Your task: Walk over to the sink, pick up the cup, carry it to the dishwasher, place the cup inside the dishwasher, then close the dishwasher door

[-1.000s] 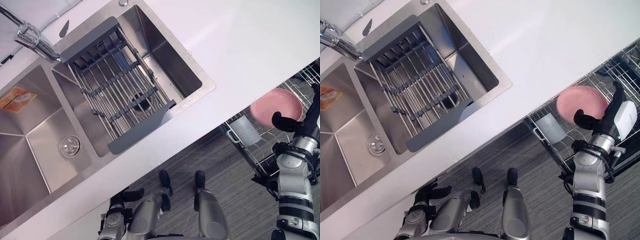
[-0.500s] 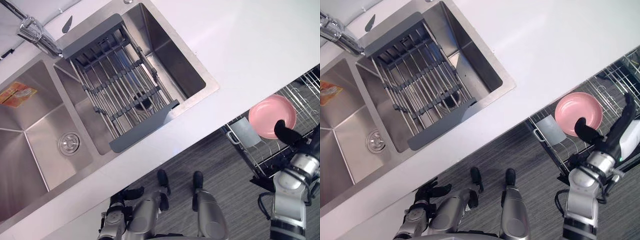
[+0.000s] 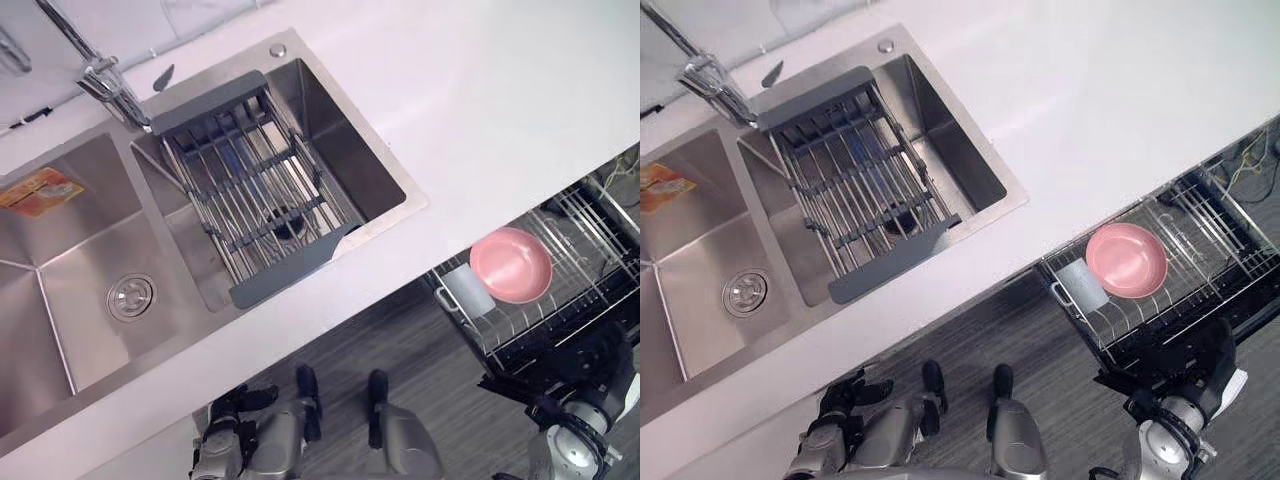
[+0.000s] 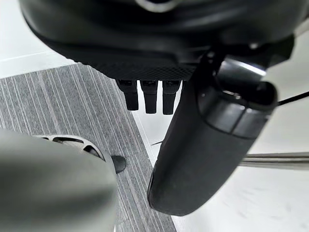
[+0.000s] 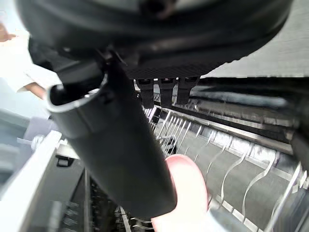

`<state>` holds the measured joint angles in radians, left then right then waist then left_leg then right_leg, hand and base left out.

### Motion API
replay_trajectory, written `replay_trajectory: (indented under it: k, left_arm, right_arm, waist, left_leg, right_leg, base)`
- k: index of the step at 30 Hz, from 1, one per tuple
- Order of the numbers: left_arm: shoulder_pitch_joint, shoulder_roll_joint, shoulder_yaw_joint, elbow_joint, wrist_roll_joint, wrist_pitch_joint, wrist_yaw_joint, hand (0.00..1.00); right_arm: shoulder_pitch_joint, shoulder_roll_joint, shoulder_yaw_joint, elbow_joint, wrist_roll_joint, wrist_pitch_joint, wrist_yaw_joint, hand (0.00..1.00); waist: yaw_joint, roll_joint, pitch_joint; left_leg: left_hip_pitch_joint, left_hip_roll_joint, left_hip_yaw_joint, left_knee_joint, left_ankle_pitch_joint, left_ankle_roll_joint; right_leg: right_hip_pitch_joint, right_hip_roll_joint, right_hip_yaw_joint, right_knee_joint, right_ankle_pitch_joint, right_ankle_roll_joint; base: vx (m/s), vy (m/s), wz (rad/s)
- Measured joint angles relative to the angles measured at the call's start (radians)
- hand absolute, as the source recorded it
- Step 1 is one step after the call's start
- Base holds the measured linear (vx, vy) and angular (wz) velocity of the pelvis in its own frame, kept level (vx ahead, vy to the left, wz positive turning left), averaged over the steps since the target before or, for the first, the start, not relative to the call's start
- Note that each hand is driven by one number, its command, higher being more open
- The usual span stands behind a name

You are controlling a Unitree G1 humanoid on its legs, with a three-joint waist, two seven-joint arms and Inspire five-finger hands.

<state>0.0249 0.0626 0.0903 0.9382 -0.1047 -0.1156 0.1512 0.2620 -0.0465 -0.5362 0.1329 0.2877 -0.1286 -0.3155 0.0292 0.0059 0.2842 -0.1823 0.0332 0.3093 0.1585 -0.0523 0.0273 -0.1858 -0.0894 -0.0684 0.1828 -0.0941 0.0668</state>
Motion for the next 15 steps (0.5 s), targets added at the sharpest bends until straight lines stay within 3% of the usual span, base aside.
replay_trajectory:
  k: [8,15]
  left_arm:
    - [0.023,-0.003,0.0,0.005,0.008,-0.004,-0.008,0.9]
    - [0.021,-0.01,0.0,0.005,0.007,-0.011,-0.021,0.9]
  right_arm:
    - [-0.098,-0.047,-0.094,0.186,0.222,-0.039,0.07,0.9]
    - [-0.145,-0.07,-0.129,0.185,0.237,-0.04,0.048,0.9]
  waist:
    - [0.001,-0.003,-0.054]
    - [0.013,0.001,-0.057]
  left_leg:
    - [0.0,0.002,0.017,0.018,-0.015,-0.004]
    - [-0.017,0.005,0.03,0.02,-0.021,-0.002]
  right_leg:
    - [-0.004,-0.007,0.004,0.021,-0.005,-0.006]
    - [-0.018,-0.009,0.002,0.016,-0.002,-0.004]
  base:
    - [-0.05,0.015,-0.02]
    - [0.01,0.007,-0.01]
